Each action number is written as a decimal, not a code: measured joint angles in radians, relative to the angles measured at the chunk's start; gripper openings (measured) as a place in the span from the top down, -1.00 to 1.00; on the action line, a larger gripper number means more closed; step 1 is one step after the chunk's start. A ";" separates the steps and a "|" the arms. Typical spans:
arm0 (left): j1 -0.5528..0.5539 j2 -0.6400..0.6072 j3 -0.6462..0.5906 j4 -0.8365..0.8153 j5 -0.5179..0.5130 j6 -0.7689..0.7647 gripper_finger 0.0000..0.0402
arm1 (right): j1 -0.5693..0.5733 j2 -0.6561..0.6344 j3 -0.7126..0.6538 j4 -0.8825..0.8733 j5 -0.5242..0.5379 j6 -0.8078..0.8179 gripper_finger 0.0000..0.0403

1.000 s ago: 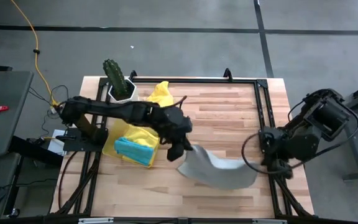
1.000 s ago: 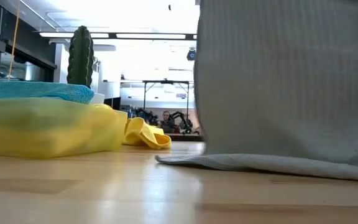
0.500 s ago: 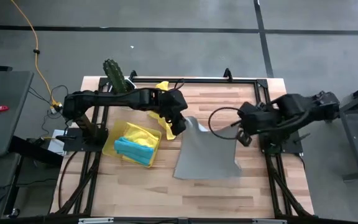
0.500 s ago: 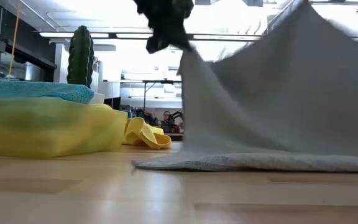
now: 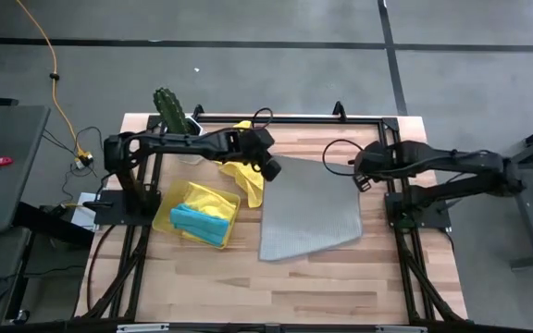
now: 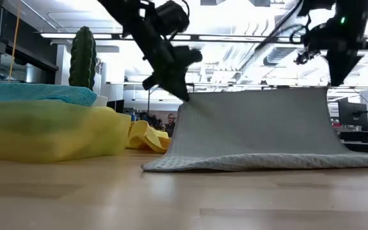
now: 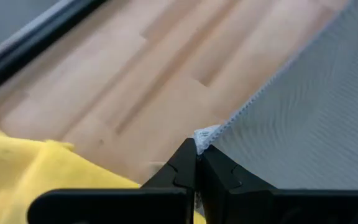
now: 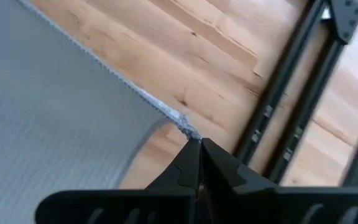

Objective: Fold microfiber towels
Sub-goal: Fold the gray microfiber towel

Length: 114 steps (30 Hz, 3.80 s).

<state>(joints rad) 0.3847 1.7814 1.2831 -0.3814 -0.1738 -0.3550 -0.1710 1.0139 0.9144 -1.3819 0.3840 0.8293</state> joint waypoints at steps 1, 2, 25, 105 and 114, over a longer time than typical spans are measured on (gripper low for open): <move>0.010 0.011 0.000 0.020 -0.015 -0.001 1.00 | -0.023 -0.005 -0.029 0.047 -0.001 -0.028 1.00; 0.019 0.022 0.000 0.043 -0.027 -0.001 1.00 | -0.047 -0.009 -0.054 0.095 -0.002 -0.062 1.00; 0.132 0.203 0.001 0.223 -0.070 0.131 1.00 | -0.452 -0.005 -0.258 0.593 -0.017 -0.224 1.00; -0.110 0.360 0.004 0.344 0.379 0.156 0.14 | 0.160 -0.247 -0.765 1.462 -1.137 0.286 0.12; -0.110 0.361 0.003 0.342 0.376 0.184 0.14 | 0.168 -0.307 -0.764 1.625 -1.318 0.731 0.12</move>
<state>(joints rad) 0.2749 2.1422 1.2861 -0.0399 0.2020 -0.1708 -0.0034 0.7066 0.1501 0.2431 -0.9342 1.5607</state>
